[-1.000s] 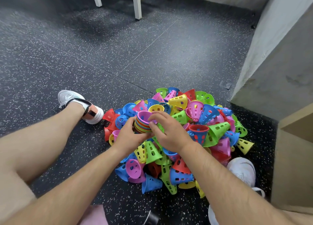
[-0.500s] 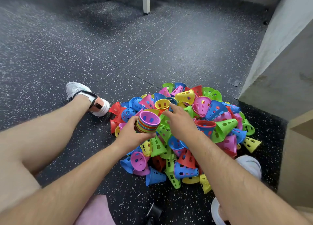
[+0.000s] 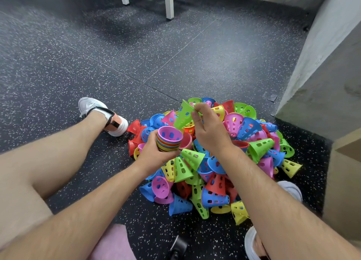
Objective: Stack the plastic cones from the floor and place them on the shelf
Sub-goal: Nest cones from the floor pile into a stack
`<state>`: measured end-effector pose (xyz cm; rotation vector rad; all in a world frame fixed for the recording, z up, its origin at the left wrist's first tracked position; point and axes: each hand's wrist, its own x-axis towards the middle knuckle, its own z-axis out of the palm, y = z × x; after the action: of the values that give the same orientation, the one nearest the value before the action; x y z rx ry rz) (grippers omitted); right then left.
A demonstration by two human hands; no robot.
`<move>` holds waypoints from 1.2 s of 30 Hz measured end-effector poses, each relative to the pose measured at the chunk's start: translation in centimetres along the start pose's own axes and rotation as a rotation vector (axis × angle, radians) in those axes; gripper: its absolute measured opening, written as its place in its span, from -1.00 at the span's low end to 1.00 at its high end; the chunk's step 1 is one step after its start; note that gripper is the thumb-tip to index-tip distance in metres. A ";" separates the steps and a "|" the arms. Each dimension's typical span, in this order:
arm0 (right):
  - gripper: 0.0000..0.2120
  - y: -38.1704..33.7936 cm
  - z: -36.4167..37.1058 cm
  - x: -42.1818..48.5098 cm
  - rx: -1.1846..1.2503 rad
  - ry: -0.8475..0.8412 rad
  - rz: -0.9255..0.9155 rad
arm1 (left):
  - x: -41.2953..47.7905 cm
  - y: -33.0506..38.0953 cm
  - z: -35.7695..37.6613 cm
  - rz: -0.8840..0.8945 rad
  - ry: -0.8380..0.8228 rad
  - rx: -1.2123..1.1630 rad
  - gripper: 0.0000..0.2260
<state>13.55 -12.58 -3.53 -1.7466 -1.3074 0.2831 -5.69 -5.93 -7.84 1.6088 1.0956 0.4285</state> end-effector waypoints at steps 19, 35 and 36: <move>-0.77 -0.3 0.9 -4.8 -0.175 -0.181 0.032 | -1.2 -0.6 0.2 0.016 -0.087 0.072 -0.40; -0.64 1.9 2.4 -7.7 -0.462 -0.386 0.709 | -2.2 -1.7 0.7 0.027 -0.148 0.125 -0.38; -0.67 2.0 2.3 -7.7 -0.416 -0.367 0.709 | -2.2 -1.7 0.7 0.025 -0.151 0.130 -0.38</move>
<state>10.15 -18.01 -8.80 -2.5796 -0.9799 0.8061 -7.03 -8.15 -9.09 1.7403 1.0066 0.2510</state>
